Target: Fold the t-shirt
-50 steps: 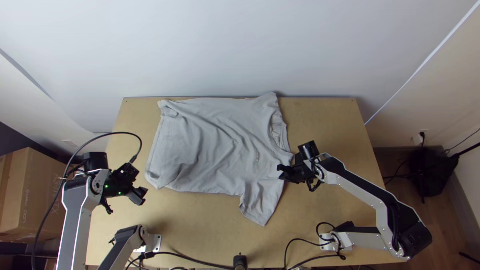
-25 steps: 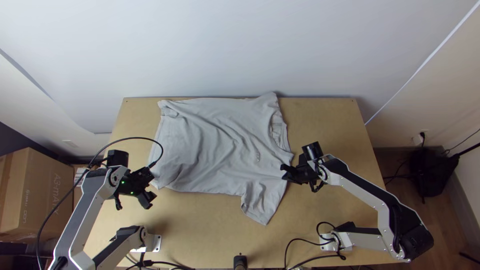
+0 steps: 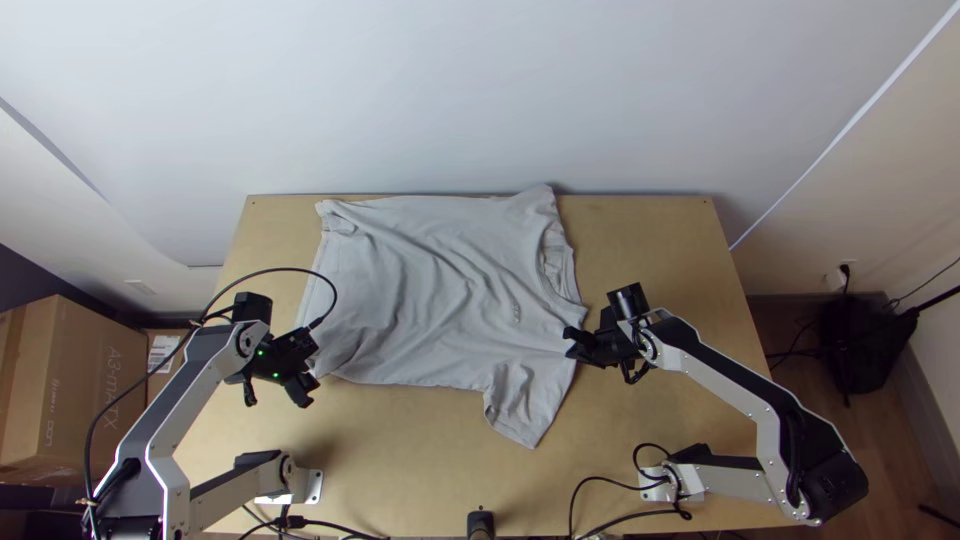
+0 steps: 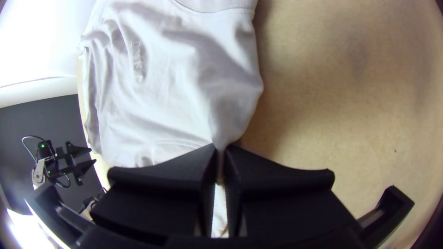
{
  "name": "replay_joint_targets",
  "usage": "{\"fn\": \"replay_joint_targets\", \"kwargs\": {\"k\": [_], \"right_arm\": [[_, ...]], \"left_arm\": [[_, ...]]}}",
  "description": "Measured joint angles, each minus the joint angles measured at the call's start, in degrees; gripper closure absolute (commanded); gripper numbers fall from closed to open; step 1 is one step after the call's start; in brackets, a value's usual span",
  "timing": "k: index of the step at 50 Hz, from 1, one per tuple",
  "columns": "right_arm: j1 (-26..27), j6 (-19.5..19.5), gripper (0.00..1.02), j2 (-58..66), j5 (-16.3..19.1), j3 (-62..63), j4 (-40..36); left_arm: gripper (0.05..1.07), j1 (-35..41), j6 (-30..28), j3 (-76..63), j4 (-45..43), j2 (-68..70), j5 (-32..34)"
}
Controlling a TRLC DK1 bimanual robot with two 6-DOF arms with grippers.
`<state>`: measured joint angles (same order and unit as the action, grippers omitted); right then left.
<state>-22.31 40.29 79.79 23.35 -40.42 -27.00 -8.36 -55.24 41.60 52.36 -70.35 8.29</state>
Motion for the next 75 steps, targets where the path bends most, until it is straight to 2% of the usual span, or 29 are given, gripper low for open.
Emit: {"fn": "replay_joint_targets", "kwargs": {"k": [12,16,18,25,27,29,30,43,52,62,75], "right_arm": [[0.0,0.0,1.0,0.0,0.0,0.0,0.0],[0.0,0.0,1.0,-0.09,0.0,0.0,0.0],[0.0,0.0,1.0,-0.31,0.0,0.0,0.0],[0.31,0.0,1.0,-1.36,0.0,0.0,0.0],[0.5,0.0,1.0,-1.73,0.0,0.02,0.0],[0.68,0.0,1.0,-2.05,0.0,0.15,0.0],[0.7,0.0,1.0,-2.27,0.0,0.24,0.0],[2.51,0.0,1.0,-4.68,0.02,0.81,-0.04],[5.64,0.0,1.0,-7.87,-0.37,0.81,-0.15],[8.63,-0.35,1.0,-13.77,-3.43,1.29,1.66],[10.14,-5.62,1.0,-17.03,-6.21,-0.33,3.39]], "left_arm": [[0.48,0.28,0.7,-0.24,-3.74,-3.04,0.0],[0.67,0.28,0.83,-0.79,-5.44,-4.13,0.0],[0.71,0.28,1.09,-1.14,-6.16,-4.55,0.0],[0.72,0.28,1.51,-1.38,-8.0,-4.79,0.02],[0.8,0.28,1.66,-1.38,-8.28,-5.03,0.02],[0.99,0.24,1.68,-1.36,-8.37,-5.16,0.04],[1.05,0.09,1.68,-1.36,-8.46,-5.22,0.11],[1.04,-2.58,3.15,-0.39,-8.94,-6.34,3.61],[1.05,-3.98,11.02,3.23,-8.61,-6.05,7.67],[1.05,-4.13,25.11,8.07,-10.54,-2.64,8.31],[1.05,-3.21,40.63,12.85,-10.99,4.44,8.48]]}}
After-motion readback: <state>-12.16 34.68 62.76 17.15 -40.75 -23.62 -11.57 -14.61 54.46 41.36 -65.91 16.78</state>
